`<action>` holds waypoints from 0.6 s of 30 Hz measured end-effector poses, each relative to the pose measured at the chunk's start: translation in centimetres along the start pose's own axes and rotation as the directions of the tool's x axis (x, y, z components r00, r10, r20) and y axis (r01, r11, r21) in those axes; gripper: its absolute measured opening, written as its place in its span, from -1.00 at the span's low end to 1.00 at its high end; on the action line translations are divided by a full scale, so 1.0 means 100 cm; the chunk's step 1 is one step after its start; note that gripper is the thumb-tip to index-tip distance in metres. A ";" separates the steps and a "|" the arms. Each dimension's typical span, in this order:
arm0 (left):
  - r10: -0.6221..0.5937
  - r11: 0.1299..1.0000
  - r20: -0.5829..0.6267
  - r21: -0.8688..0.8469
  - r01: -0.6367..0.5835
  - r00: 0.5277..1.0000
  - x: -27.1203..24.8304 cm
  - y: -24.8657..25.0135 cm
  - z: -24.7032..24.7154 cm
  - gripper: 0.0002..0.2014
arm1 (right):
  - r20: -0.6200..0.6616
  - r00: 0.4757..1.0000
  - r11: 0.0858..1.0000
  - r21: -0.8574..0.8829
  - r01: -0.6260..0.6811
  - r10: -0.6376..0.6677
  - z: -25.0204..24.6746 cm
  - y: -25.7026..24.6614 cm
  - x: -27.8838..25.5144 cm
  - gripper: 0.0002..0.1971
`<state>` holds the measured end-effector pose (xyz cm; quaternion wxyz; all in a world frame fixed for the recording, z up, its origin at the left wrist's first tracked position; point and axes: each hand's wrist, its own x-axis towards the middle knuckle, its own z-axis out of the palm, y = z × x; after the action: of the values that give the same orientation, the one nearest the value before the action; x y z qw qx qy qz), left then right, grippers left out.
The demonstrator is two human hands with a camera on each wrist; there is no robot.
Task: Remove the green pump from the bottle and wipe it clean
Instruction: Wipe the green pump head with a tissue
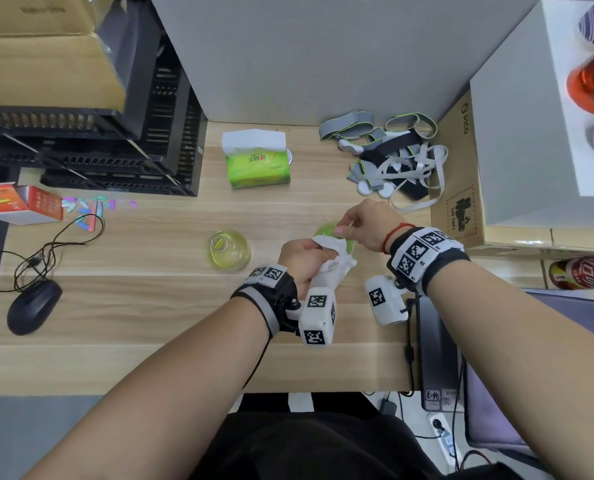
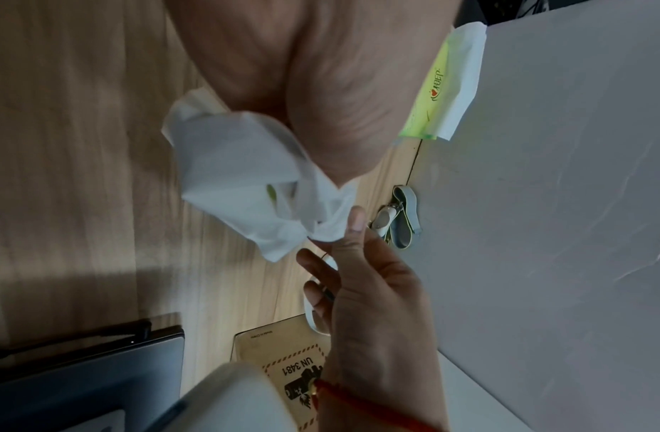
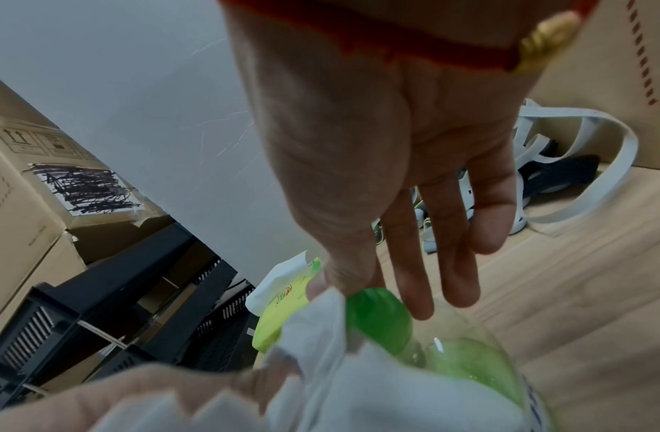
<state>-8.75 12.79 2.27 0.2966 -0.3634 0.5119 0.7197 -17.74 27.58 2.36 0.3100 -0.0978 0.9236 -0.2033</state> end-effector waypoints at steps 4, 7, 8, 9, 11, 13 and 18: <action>-0.002 0.999 -0.046 0.033 0.003 0.999 -0.009 -0.011 -0.011 -0.82 | 0.016 1.000 1.000 0.019 0.011 -0.012 -0.002 0.001 0.000 -0.70; 0.011 0.999 -0.075 0.047 -0.008 0.997 -0.013 -0.013 -0.018 -0.81 | 0.035 0.999 0.999 0.047 0.008 -0.009 -0.004 0.001 -0.003 -0.67; 0.026 0.998 -0.083 0.053 -0.022 0.996 -0.013 -0.010 -0.019 -0.82 | 0.017 1.000 0.999 0.048 0.005 -0.006 -0.005 0.000 -0.005 -0.63; 0.040 0.998 -0.083 0.060 -0.035 0.996 -0.014 -0.006 -0.020 -0.83 | -0.022 1.000 0.998 0.060 -0.004 0.005 -0.005 0.001 -0.006 -0.59; 0.068 0.996 -0.054 0.063 -0.065 0.996 -0.016 0.007 -0.022 -0.82 | -0.118 0.992 0.993 0.120 -0.021 0.035 -0.007 -0.001 -0.013 -0.54; 0.093 0.996 -0.002 0.020 -0.093 0.996 -0.016 0.020 -0.021 -0.80 | -0.134 0.986 0.972 0.226 -0.063 0.095 -0.009 -0.001 -0.022 -0.48; 0.159 0.983 -0.018 -0.089 -0.160 0.987 -0.012 0.034 -0.011 -0.78 | 0.046 0.980 0.918 0.345 -0.195 0.191 0.004 0.002 -0.045 -0.60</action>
<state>-10.53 10.65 4.83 0.2185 -0.3380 0.5078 0.7617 -13.93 29.03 4.38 0.3460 0.0489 0.8765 -0.3311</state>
